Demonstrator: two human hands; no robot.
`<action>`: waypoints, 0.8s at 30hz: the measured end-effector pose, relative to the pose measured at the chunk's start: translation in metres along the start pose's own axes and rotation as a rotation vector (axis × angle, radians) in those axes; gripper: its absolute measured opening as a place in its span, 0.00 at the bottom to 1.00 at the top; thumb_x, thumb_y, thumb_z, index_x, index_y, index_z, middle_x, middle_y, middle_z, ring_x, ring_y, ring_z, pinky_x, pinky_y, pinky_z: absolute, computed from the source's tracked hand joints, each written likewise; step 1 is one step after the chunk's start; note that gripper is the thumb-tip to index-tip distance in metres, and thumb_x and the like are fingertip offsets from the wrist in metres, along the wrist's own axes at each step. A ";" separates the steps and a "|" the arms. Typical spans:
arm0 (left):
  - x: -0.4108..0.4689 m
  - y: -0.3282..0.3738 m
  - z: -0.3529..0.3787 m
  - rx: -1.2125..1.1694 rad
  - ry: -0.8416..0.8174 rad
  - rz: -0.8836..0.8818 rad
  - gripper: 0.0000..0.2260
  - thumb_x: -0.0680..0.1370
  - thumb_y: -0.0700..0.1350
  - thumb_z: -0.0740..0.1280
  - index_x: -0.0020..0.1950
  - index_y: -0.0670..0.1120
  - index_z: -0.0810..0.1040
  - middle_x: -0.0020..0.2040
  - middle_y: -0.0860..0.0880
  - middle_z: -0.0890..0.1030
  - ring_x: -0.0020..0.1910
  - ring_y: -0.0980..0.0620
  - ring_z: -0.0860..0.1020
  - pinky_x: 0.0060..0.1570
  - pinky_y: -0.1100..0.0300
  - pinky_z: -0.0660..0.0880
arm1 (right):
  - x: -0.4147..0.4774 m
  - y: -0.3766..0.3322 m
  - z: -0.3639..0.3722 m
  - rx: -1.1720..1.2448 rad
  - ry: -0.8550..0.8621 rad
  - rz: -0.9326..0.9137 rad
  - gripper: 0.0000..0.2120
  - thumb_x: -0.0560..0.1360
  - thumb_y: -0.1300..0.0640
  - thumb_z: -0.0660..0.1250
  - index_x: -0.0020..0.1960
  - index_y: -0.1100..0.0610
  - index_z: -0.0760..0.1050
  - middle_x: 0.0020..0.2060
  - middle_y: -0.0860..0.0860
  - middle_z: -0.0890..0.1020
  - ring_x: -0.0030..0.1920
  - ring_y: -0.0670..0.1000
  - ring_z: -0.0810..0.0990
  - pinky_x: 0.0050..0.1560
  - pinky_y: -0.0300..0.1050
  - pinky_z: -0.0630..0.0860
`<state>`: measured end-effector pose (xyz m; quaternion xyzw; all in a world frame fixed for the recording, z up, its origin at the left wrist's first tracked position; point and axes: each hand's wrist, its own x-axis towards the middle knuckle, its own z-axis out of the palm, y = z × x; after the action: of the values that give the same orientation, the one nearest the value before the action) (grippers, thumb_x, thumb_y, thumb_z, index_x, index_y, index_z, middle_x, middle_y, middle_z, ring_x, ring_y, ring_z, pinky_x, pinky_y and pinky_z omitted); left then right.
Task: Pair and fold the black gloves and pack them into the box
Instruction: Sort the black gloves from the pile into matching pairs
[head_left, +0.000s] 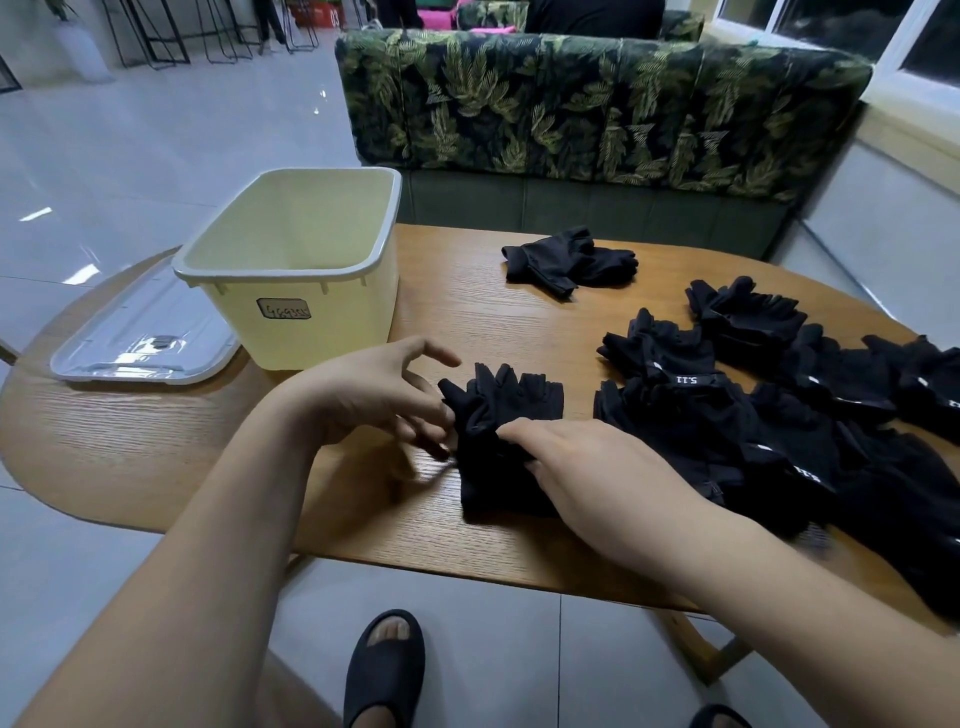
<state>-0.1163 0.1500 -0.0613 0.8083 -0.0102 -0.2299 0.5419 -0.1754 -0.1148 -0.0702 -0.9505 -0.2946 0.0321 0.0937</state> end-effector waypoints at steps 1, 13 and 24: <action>0.000 0.000 -0.001 -0.011 0.004 0.000 0.25 0.77 0.34 0.76 0.70 0.51 0.75 0.45 0.44 0.86 0.44 0.48 0.86 0.37 0.61 0.80 | 0.000 0.000 0.000 -0.010 -0.003 0.003 0.19 0.87 0.55 0.56 0.76 0.43 0.66 0.67 0.45 0.81 0.65 0.56 0.78 0.59 0.56 0.79; 0.010 -0.011 -0.004 -0.035 0.050 -0.034 0.25 0.74 0.30 0.76 0.67 0.46 0.76 0.41 0.44 0.84 0.45 0.41 0.87 0.54 0.40 0.82 | -0.006 -0.004 0.002 -0.011 -0.002 -0.033 0.19 0.86 0.57 0.58 0.75 0.44 0.69 0.66 0.45 0.81 0.65 0.55 0.79 0.60 0.57 0.79; -0.003 -0.003 -0.005 0.068 -0.044 -0.034 0.23 0.74 0.38 0.80 0.66 0.50 0.79 0.51 0.43 0.87 0.50 0.44 0.88 0.46 0.54 0.82 | 0.006 -0.013 0.007 -0.104 -0.067 0.018 0.21 0.86 0.38 0.54 0.76 0.44 0.69 0.67 0.50 0.80 0.68 0.57 0.78 0.63 0.57 0.77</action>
<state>-0.1172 0.1566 -0.0610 0.8210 -0.0160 -0.2565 0.5099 -0.1785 -0.0994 -0.0749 -0.9550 -0.2904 0.0494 0.0342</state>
